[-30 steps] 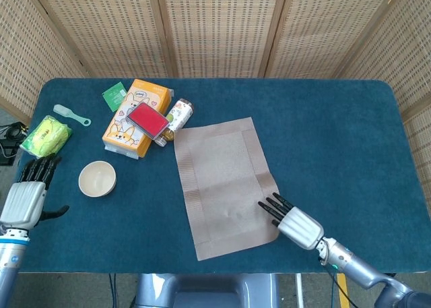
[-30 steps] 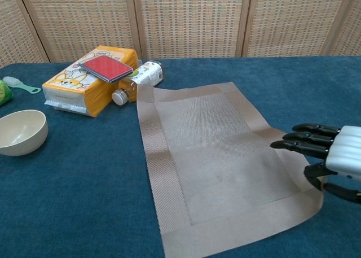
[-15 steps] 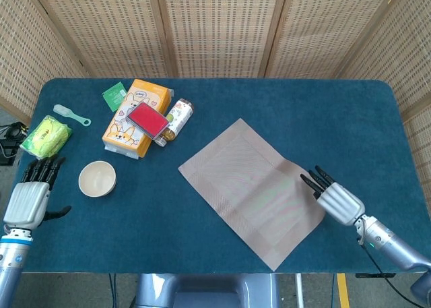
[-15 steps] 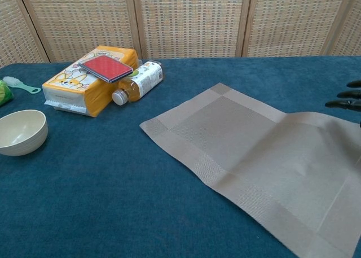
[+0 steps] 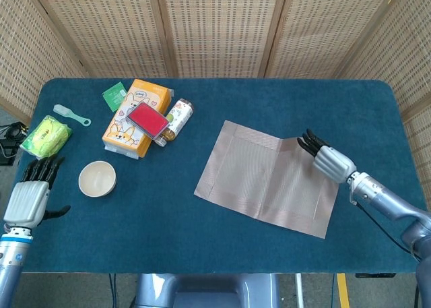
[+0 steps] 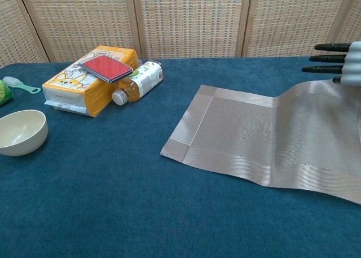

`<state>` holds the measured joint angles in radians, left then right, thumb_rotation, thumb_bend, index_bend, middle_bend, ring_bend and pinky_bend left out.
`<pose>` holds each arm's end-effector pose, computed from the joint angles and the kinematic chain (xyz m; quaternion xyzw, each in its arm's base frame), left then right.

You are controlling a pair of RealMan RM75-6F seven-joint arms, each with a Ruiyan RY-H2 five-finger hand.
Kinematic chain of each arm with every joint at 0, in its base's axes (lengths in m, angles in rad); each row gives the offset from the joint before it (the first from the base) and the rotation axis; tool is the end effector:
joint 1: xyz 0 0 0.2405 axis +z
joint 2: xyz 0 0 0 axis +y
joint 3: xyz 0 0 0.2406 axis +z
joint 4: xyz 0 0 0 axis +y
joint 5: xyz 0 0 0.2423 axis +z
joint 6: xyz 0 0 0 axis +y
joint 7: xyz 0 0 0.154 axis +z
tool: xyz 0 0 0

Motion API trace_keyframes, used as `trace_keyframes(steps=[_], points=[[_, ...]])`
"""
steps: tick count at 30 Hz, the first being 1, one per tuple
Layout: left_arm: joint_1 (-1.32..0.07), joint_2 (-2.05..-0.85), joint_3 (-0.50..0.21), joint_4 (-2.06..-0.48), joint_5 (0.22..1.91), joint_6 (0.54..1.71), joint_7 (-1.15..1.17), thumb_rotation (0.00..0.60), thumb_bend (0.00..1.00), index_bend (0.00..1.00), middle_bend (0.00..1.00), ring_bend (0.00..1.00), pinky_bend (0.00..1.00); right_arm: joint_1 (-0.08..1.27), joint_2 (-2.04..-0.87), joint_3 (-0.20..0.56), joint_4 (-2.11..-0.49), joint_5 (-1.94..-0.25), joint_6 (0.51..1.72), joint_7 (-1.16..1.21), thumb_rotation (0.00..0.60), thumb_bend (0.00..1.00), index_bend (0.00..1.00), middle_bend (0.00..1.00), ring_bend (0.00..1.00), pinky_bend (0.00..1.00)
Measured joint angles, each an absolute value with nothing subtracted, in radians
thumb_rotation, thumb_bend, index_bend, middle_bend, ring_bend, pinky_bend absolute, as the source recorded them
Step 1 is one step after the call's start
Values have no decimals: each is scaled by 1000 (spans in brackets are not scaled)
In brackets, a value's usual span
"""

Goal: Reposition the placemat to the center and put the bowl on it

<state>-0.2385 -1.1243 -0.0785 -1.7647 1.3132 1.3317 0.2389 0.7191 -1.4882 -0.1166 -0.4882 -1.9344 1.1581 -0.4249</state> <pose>-0.2700 0.2368 0.0950 -0.6249 -0.3995 -0.3425 0.5767 -0.3047 -0.4119 0.0803 0.8397 0.2680 0.0509 0.4697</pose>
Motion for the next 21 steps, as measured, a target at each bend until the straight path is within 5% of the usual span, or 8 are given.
trace_keyframes(steps=[2, 4, 7, 14, 21], points=[[-240, -1125, -81, -1762, 1307, 1327, 238, 600, 0, 0, 0, 0, 0, 733, -1518, -112, -445, -1932, 1154, -444, 600, 398, 168, 0, 0, 0], [-243, -1126, -83, -1757, 1300, 1320, 237, 600, 0, 0, 0, 0, 0, 734, -1540, -96, -416, -1914, 1155, -461, 600, 182, 8, 0, 0, 0], [-248, -1128, -84, -1750, 1297, 1312, 234, 600, 0, 0, 0, 0, 0, 722, -1561, -53, -414, -1853, 1173, -471, 600, 10, 0, 0, 0, 0], [-257, -1135, -74, -1731, 1339, 1298, 210, 600, 0, 0, 0, 0, 0, 647, -1526, 34, -585, -1721, 1266, -418, 600, 0, 0, 0, 0, 0], [-287, -1160, -64, -1676, 1448, 1290, 131, 600, 0, 0, 0, 0, 0, 514, -1403, 75, -969, -1615, 1366, -344, 600, 0, 0, 0, 0, 0]])
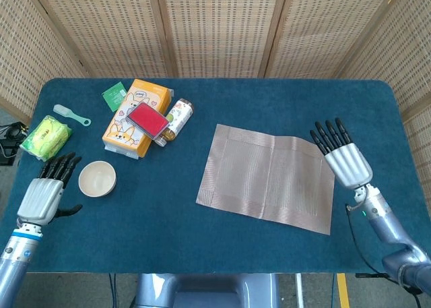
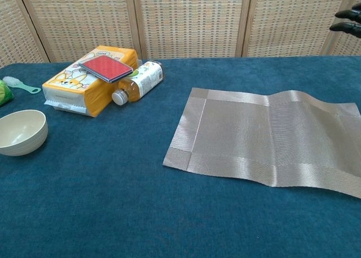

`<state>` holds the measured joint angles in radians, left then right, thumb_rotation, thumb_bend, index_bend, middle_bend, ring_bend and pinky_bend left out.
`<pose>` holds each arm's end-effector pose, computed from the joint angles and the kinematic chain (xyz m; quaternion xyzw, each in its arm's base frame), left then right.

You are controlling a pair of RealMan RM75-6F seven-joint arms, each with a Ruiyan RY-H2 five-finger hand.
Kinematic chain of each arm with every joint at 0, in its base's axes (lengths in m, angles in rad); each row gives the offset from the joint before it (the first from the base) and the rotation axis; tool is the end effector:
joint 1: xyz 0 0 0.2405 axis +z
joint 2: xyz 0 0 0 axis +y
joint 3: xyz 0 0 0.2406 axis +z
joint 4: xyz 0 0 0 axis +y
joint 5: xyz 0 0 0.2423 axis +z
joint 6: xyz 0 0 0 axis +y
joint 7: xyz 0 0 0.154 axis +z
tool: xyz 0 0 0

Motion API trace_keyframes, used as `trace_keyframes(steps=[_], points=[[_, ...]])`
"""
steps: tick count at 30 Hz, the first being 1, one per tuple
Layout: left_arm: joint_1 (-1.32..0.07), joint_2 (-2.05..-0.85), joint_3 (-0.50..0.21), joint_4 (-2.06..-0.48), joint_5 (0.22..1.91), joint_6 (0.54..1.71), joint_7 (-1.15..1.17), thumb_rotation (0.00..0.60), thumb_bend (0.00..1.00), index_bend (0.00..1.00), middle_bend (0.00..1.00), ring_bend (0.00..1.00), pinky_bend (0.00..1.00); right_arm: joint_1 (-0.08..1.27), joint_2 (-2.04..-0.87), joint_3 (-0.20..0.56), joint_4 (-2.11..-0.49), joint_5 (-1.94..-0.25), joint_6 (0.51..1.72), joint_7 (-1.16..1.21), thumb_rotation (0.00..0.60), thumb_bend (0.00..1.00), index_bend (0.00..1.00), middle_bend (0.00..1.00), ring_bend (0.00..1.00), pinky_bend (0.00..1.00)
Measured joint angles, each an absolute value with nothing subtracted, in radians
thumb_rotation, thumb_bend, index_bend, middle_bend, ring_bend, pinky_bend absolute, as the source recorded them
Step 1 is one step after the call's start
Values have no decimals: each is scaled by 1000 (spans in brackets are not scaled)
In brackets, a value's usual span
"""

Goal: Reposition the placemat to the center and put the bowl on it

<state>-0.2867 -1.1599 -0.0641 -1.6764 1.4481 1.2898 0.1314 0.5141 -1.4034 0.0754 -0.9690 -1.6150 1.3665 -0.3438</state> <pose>-0.2599 0.2485 0.0794 -0.6670 -0.3761 -0.3767 0.5213 -0.2840 -0.3527 0.0913 0.7424 -0.0132 0.2814 0.6079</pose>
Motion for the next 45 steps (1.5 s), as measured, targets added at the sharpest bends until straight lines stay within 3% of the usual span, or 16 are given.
trace_keyframes(steps=[7, 12, 20, 32, 45], points=[[-403, -1213, -66, -1577, 1612, 1233, -1, 600, 0, 0, 0, 0, 0, 344, -1265, 76, -1426, -1501, 1445, -213, 600, 0, 0, 0, 0, 0], [-512, -1269, -74, -1497, 1685, 1153, -30, 600, 0, 0, 0, 0, 0, 229, -1214, 61, -1590, -1461, 1519, -139, 600, 0, 0, 0, 0, 0], [-706, -1431, -84, -1322, 1739, 978, -14, 600, 0, 53, 0, 0, 0, 177, -1224, 59, -1605, -1450, 1558, -143, 600, 0, 0, 0, 0, 0], [-869, -1632, -60, -1085, 1774, 878, -35, 600, 0, 61, 0, 0, 0, 163, -1222, 76, -1596, -1455, 1549, -135, 600, 0, 0, 0, 0, 0], [-975, -1791, -56, -931, 1737, 825, -45, 600, 0, 61, 0, 0, 0, 154, -1222, 88, -1596, -1466, 1541, -137, 600, 0, 0, 0, 0, 0]])
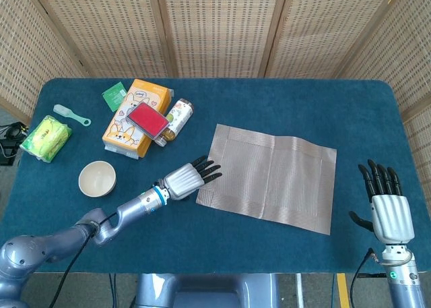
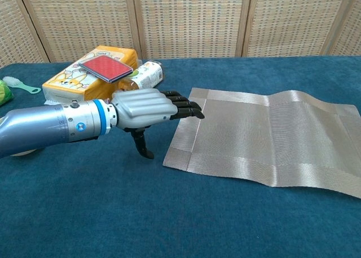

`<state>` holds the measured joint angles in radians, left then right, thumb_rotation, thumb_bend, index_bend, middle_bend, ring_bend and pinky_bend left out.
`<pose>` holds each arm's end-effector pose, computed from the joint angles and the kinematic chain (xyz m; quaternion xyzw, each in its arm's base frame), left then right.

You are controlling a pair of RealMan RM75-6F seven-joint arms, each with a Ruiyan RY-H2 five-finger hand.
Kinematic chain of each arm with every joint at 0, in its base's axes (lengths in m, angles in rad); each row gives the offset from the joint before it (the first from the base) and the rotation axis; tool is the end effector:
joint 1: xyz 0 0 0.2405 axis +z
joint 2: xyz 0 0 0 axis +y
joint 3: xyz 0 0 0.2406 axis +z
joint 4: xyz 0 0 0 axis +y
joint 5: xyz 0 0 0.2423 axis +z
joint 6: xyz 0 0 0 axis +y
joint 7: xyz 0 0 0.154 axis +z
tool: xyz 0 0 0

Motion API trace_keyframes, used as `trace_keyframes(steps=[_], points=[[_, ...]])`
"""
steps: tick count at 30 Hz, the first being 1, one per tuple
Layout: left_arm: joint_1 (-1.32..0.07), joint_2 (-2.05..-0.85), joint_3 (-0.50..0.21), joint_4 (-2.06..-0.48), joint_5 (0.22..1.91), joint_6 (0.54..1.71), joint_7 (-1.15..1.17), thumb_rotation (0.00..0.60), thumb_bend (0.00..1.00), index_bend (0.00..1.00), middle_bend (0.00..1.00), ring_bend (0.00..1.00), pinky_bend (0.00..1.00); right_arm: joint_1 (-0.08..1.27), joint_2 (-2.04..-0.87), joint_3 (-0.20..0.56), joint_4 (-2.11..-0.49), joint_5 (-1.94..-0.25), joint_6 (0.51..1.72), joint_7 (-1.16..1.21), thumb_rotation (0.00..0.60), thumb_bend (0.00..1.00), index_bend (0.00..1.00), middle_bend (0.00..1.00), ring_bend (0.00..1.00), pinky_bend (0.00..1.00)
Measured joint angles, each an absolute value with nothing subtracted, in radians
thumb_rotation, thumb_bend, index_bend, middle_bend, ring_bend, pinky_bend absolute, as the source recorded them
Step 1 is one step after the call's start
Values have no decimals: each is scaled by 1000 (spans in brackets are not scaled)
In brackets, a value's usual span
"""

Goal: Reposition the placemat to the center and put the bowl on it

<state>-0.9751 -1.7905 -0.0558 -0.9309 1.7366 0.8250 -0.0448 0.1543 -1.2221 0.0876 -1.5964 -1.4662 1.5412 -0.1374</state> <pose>-0.0968 0.3701 -0.1297 -0.8915 -0.1401 -0.3386 0.2666 -0.2843 -0.2204 0.1072 0.5856 -0.3371 0.4148 0.6094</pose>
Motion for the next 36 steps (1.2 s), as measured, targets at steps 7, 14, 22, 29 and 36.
trace_keyframes(steps=[7, 14, 22, 29, 36], points=[[-1011, -1835, -51, -900, 1709, 807, -43, 600, 0, 65, 0, 0, 0, 149, -1220, 93, -1600, -1473, 1542, -136, 600, 0, 0, 0, 0, 0], [-1033, -1868, -48, -890, 1694, 803, -21, 600, 12, 89, 0, 0, 0, 142, -1214, 100, -1604, -1477, 1547, -132, 600, 0, 0, 0, 0, 0], [-1044, -1883, -42, -899, 1674, 802, -2, 600, 348, 140, 0, 0, 0, 135, -1205, 102, -1613, -1487, 1552, -124, 600, 0, 0, 0, 0, 0], [-1048, -1887, -45, -907, 1650, 811, -6, 600, 483, 177, 0, 0, 0, 130, -1198, 103, -1621, -1496, 1554, -125, 600, 0, 0, 0, 0, 0], [-1050, -1906, -54, -897, 1627, 819, -12, 600, 514, 318, 0, 0, 0, 126, -1193, 103, -1629, -1505, 1555, -127, 600, 0, 0, 0, 0, 0]])
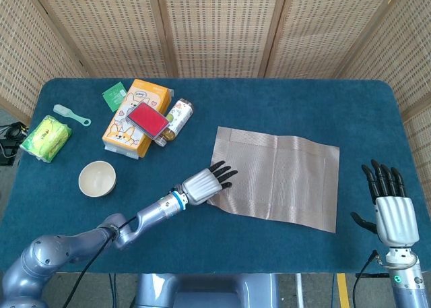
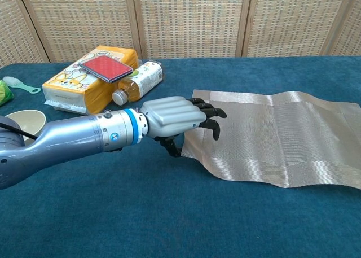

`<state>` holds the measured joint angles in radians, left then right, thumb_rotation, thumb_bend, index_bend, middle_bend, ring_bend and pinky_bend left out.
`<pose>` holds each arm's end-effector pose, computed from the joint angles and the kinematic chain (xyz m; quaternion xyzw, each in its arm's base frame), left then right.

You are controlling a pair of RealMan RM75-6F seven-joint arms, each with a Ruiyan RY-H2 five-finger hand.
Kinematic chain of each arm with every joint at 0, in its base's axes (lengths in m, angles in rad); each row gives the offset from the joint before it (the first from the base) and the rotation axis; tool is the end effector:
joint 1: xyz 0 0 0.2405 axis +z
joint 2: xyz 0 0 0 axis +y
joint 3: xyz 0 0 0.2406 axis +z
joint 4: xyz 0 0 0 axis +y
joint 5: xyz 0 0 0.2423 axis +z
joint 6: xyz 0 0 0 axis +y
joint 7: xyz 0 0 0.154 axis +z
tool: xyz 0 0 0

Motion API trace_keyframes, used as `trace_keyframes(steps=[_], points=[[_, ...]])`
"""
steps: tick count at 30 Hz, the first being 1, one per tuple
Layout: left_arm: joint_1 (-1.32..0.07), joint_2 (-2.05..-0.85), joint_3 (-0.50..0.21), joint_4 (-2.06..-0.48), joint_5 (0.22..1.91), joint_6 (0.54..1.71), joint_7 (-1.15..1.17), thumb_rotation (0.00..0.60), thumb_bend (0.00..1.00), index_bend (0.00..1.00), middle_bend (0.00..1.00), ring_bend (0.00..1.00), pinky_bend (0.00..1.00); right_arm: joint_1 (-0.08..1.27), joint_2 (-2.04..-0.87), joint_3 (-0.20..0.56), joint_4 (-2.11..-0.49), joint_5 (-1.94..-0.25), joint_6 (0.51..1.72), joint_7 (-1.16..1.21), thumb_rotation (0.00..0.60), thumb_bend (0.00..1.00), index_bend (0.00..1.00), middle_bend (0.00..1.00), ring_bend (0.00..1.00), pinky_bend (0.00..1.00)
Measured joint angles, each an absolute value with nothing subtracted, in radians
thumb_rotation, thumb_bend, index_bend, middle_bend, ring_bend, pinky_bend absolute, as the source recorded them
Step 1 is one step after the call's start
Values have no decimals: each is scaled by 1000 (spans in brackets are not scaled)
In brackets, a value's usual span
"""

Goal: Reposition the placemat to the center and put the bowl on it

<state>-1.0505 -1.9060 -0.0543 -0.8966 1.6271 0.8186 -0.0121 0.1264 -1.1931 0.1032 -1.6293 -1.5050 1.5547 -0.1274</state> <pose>-0.0583 0.3573 -0.1624 -0.8860 -0.1579 -0.3588 0.2476 -0.2789 -0.2149 0.1159 0.5830 -0.3311 0.4270 0.6068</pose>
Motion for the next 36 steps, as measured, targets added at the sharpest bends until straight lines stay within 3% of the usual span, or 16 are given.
trace_keyframes(steps=[6, 11, 14, 25, 36], points=[[-1058, -1931, -66, -869, 1605, 816, -8, 600, 514, 423, 0, 0, 0, 123, -1188, 103, -1637, -1514, 1557, -124, 600, 0, 0, 0, 0, 0], [-1059, -1944, -71, -857, 1591, 818, -5, 600, 510, 684, 0, 0, 0, 120, -1183, 103, -1642, -1520, 1559, -118, 600, 0, 0, 0, 0, 0], [-1055, -1939, -71, -865, 1591, 835, -17, 600, 505, 774, 0, 0, 0, 119, -1182, 103, -1643, -1522, 1560, -116, 600, 0, 0, 0, 0, 0], [-1014, -1843, -64, -1003, 1573, 876, 27, 600, 506, 791, 0, 0, 0, 114, -1176, 103, -1649, -1536, 1565, -109, 600, 0, 0, 0, 0, 0], [-918, -1681, -40, -1314, 1465, 883, 287, 600, 506, 794, 0, 0, 0, 109, -1169, 99, -1661, -1558, 1576, -107, 600, 0, 0, 0, 0, 0]])
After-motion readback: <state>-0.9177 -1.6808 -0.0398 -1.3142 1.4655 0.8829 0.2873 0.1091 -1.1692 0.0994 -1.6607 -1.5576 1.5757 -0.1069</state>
